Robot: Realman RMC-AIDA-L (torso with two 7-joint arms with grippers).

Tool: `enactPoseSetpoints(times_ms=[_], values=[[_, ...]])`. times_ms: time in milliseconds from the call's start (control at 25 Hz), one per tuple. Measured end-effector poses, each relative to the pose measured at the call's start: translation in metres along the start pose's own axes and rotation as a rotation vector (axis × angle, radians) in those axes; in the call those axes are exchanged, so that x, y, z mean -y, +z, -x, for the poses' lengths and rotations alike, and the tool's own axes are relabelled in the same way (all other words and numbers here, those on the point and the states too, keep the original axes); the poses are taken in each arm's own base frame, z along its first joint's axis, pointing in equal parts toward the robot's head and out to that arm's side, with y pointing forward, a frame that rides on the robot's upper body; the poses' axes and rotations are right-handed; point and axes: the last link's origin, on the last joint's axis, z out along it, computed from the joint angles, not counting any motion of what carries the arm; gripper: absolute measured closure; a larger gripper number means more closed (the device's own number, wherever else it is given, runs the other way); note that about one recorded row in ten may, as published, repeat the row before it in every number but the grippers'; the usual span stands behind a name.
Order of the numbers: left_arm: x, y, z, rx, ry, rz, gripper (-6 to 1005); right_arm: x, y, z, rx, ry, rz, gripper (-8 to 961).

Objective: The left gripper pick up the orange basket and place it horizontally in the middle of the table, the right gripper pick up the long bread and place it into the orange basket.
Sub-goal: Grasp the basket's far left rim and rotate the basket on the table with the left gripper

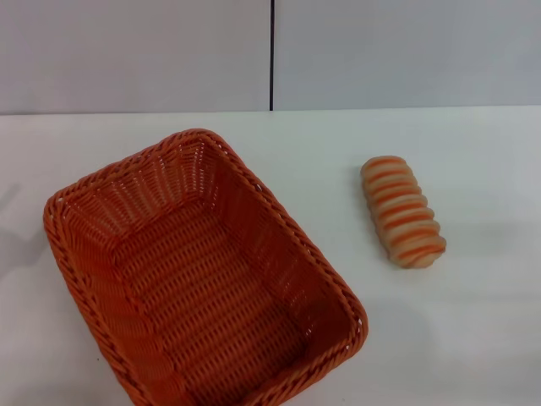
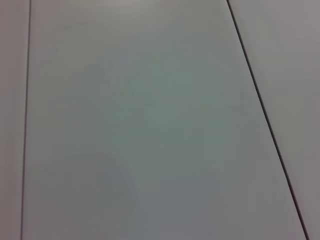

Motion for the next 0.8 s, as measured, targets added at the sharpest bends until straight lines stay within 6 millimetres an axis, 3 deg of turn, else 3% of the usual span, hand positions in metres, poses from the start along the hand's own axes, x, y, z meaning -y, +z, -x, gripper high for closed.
enactPoseSetpoints(times_ms=[40, 320, 480, 560, 680, 720, 800], values=[[0.000, 0.000, 0.000, 0.000, 0.001, 0.001, 219, 0.000, 0.000, 0.000, 0.002, -0.001, -0.001, 620], [0.001, 0.002, -0.003, 0.000, 0.016, 0.013, 219, 0.001, -0.003, -0.005, -0.017, 0.017, -0.037, 536], [0.002, 0.012, -0.015, 0.034, 0.033, 0.114, 220, 0.002, -0.002, -0.005, -0.020, 0.017, -0.040, 488], [0.005, 0.026, -0.027, 0.102, 0.031, 0.209, 220, 0.002, -0.002, -0.005, -0.017, 0.019, -0.040, 322], [0.007, 0.043, -0.040, 0.193, 0.030, 0.287, 220, 0.002, -0.004, -0.004, -0.016, 0.019, -0.041, 322], [0.008, 0.072, -0.064, 0.347, 0.073, 0.378, 220, 0.002, -0.004, -0.004, -0.016, 0.019, -0.041, 322], [0.005, 0.090, -0.074, 0.437, 0.106, 0.417, 219, 0.002, -0.004, -0.004, -0.019, 0.021, -0.044, 322]])
